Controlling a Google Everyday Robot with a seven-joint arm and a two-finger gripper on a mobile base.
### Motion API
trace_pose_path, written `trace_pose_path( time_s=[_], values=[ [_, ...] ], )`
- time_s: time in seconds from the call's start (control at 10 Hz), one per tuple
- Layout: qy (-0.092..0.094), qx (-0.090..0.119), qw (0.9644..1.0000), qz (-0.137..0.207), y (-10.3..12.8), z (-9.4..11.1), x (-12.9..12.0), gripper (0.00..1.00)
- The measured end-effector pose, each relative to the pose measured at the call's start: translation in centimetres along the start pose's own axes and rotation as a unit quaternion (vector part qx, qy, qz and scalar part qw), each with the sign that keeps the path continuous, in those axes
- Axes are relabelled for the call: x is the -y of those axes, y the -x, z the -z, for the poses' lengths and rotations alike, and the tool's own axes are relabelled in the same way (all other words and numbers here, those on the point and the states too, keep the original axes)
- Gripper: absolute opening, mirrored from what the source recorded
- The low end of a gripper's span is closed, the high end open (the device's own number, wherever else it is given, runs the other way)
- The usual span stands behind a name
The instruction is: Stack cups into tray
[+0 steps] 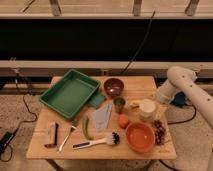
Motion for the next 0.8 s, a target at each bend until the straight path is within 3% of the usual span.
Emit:
trace_pose_path(
  time_s=[0.4, 0.8],
  values=[
    [0.028, 0.036, 0.9989, -0.004, 0.7, -1.6, 0.3, 0.8],
    [0.047, 0.083, 0.9954, -0.007, 1.0, -2.5, 0.6, 0.8]
  ],
)
